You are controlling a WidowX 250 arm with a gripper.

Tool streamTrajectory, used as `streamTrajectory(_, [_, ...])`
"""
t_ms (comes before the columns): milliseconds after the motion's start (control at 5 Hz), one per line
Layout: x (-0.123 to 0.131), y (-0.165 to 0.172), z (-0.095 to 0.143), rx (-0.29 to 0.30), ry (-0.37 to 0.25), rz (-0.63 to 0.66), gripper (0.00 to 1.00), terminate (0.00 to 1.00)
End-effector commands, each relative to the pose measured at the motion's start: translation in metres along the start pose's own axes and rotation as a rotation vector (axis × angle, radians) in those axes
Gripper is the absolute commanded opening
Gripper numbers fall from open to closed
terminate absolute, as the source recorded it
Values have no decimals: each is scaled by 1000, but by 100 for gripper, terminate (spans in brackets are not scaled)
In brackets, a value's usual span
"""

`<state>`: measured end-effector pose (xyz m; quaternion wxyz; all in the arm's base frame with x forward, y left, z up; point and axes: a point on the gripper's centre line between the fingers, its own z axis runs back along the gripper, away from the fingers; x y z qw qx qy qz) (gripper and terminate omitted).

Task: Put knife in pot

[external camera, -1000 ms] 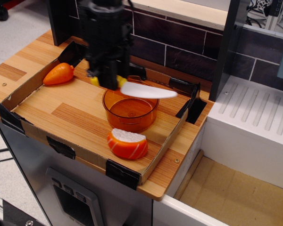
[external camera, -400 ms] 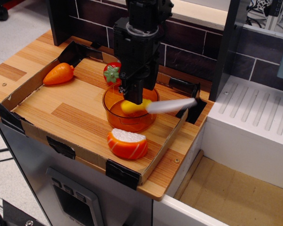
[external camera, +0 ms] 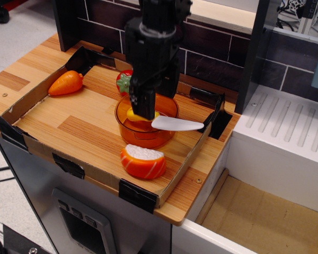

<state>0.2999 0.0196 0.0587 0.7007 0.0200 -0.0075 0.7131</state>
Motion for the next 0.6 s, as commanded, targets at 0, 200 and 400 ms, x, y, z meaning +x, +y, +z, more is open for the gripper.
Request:
streamTrajectory(0, [27,-7,72,-125,46,16,100,0])
streamTrajectory(200, [27,-7,72,-125,46,16,100,0])
streamTrajectory(400, [27,-7,72,-125,46,16,100,100])
